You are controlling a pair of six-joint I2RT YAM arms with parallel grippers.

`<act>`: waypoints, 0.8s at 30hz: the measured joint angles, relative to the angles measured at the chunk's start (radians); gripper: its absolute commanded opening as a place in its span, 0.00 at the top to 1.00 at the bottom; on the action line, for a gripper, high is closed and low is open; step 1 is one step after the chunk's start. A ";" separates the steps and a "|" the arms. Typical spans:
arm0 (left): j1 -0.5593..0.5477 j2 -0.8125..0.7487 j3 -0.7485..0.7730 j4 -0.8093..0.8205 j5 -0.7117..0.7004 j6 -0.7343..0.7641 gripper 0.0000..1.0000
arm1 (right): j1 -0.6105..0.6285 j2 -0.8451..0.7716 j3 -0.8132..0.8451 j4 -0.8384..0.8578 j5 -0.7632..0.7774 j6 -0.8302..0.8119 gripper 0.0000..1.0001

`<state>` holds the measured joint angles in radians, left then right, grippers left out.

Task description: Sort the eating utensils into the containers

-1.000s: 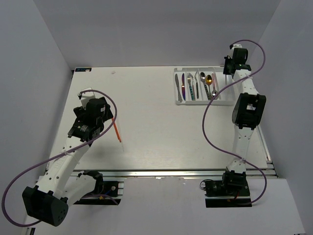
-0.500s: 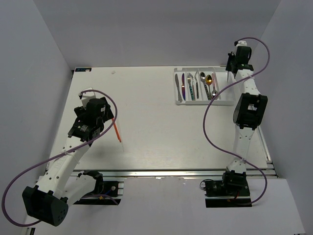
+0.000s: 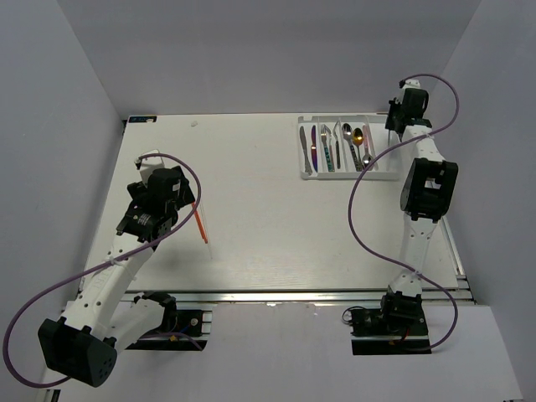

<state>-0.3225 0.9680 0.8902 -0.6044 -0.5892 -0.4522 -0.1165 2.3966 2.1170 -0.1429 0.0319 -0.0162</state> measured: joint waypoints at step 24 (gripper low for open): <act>0.029 0.006 0.000 0.004 -0.002 -0.002 0.02 | 0.379 -0.420 -0.430 -0.052 0.272 0.097 0.11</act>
<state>-0.2939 0.9745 0.8902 -0.6003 -0.5907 -0.4541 0.2623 1.9762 1.6875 -0.1951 0.3042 0.0811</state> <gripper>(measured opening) 0.980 0.893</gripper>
